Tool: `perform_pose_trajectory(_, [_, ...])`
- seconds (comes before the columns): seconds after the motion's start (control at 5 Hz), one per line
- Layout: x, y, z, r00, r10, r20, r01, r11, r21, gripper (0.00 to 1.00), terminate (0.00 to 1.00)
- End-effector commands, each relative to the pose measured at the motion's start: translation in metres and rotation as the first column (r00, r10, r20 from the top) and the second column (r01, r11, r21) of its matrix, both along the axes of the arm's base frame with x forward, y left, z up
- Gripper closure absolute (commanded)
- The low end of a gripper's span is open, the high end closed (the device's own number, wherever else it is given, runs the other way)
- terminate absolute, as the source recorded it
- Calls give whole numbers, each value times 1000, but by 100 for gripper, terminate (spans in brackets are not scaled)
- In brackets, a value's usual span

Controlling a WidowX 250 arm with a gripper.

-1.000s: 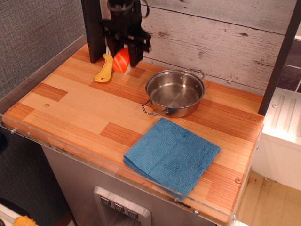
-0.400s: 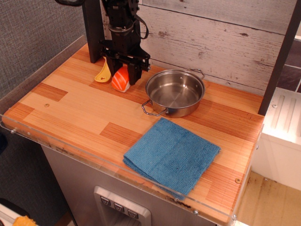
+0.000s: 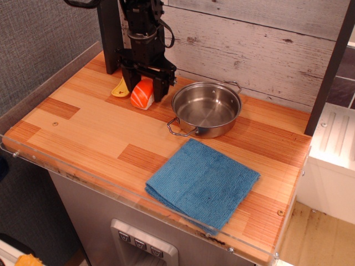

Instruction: Move the sushi to the right of the brush.

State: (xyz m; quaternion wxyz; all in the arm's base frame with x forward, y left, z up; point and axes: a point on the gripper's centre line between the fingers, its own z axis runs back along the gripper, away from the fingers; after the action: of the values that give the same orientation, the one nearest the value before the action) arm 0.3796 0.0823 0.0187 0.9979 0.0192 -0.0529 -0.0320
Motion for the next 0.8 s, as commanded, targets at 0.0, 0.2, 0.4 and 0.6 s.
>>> perform_pose_trajectory(0.0, [-3, 8, 55, 993, -8, 116, 5, 1000, 21, 0, 0])
perform_pose_trajectory(0.2, [-26, 12, 82, 992, -14, 129, 12, 1000, 15, 0, 0])
perform_pose_trajectory(0.4, [-51, 15, 92, 994, -10, 109, 8, 1000, 19, 0, 0])
perform_pose_trajectory(0.6, [-65, 18, 89, 996, -15, 84, 14, 1000, 12, 0, 0])
